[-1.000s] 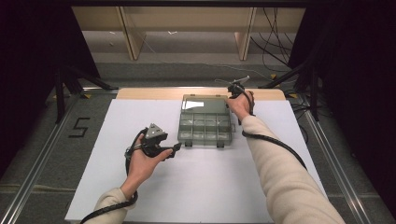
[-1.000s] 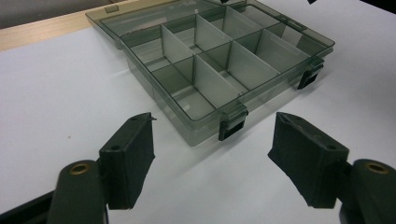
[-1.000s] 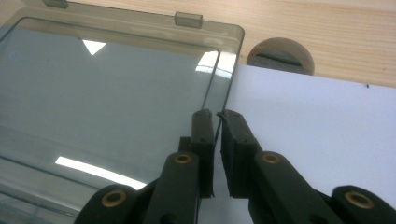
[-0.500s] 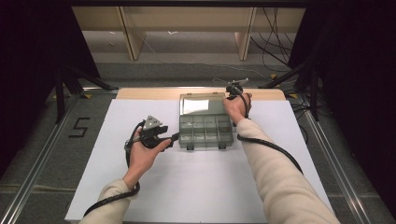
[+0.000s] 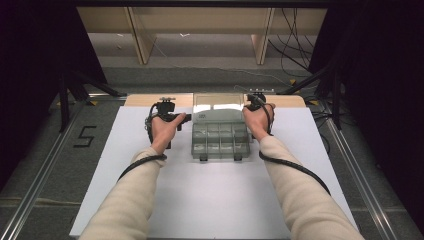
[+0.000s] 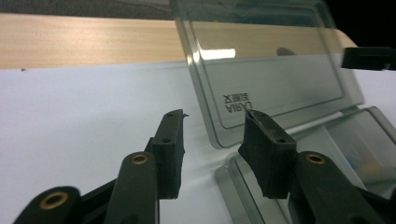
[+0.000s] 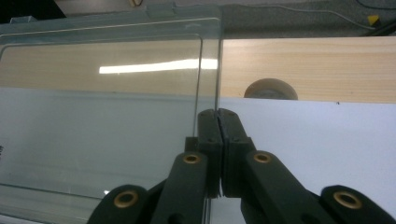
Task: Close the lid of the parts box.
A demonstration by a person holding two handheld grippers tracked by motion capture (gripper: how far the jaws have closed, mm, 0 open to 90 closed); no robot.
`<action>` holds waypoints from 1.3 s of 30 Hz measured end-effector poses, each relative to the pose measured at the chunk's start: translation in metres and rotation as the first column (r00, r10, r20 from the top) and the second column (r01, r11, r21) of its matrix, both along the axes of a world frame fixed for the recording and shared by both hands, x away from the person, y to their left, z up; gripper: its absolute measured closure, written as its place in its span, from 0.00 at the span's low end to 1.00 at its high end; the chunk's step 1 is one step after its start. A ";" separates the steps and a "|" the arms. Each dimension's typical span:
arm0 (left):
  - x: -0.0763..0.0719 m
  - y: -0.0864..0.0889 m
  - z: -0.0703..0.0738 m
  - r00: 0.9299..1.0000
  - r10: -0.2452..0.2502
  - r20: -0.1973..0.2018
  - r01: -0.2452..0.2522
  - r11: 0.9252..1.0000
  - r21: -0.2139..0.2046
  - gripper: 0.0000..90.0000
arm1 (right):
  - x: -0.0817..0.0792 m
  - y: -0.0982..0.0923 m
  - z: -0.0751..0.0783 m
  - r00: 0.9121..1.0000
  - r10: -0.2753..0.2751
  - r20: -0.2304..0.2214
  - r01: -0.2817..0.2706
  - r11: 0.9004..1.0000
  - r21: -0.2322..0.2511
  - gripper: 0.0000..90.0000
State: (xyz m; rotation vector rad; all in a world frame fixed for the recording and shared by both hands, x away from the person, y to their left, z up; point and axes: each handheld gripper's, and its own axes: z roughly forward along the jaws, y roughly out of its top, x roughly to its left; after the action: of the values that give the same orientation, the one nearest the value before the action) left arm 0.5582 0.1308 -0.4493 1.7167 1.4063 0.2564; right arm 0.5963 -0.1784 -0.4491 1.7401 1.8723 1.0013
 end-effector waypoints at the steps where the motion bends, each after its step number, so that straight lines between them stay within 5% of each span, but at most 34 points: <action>1: 0.003 -0.002 -0.001 1.000 0.001 -0.018 -0.002 1.000 -0.018 0.66 | -0.001 -0.002 0.000 1.000 0.011 0.003 -0.011 1.000 -0.006 1.00; 4: 0.011 -0.006 -0.005 0.998 0.007 -0.055 -0.007 1.000 0.001 0.69 | -0.003 -0.001 0.001 1.000 -0.001 0.016 0.000 1.000 0.018 1.00; 5: 0.013 -0.008 -0.006 0.998 0.007 -0.066 -0.007 1.000 -0.002 0.70 | -0.001 -0.004 -0.001 0.997 0.033 0.064 -0.032 0.999 -0.014 1.00; 9: 0.018 -0.016 -0.009 0.996 0.021 -0.091 -0.022 1.000 -0.012 0.74 | -0.002 -0.006 -0.003 0.994 0.045 0.095 -0.044 0.999 -0.020 1.00; 14: 0.021 -0.021 -0.011 0.993 0.037 -0.109 -0.040 0.999 -0.027 0.85 | -0.007 -0.008 0.000 0.996 0.033 0.088 -0.034 0.999 0.015 0.99; 17: 0.021 -0.021 -0.012 0.994 0.051 -0.095 -0.051 0.999 0.005 0.94 | -0.009 -0.009 0.002 0.993 0.052 0.105 -0.051 0.999 -0.007 0.99; 20: 0.019 -0.022 -0.013 0.991 0.096 -0.091 -0.099 0.995 -0.033 0.96 | -0.012 -0.009 0.004 0.993 0.047 0.108 -0.048 0.999 0.002 0.99; 23: 0.015 -0.026 -0.011 0.992 0.110 -0.063 -0.110 0.994 -0.004 0.97 | -0.012 -0.008 0.005 0.995 0.032 0.096 -0.033 0.999 0.013 0.99; 26: 0.012 -0.027 -0.010 0.991 0.122 -0.046 -0.123 0.992 -0.014 0.97 | -0.010 -0.012 0.005 0.990 0.076 0.118 -0.074 0.997 -0.025 0.95; 31: 0.009 -0.026 -0.006 0.992 0.126 -0.021 -0.126 0.992 -0.017 0.97 | -0.007 -0.011 0.008 0.993 0.075 0.094 -0.079 0.996 0.039 0.85; 33: 0.008 -0.025 -0.006 0.992 0.124 -0.015 -0.125 0.992 -0.025 0.97 | -0.004 -0.011 0.008 0.992 0.073 0.101 -0.080 0.995 0.061 0.88; 39: 0.010 -0.024 -0.006 0.994 0.107 0.003 -0.107 0.994 -0.012 0.97 | -0.003 -0.012 0.012 0.991 0.089 0.099 -0.091 0.996 0.016 0.98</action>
State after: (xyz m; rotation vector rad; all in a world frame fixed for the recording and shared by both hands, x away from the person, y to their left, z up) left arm 0.5678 0.1068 -0.4549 1.6327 1.4963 0.3091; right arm 0.5931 -0.1899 -0.4372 1.6004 1.8989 1.1224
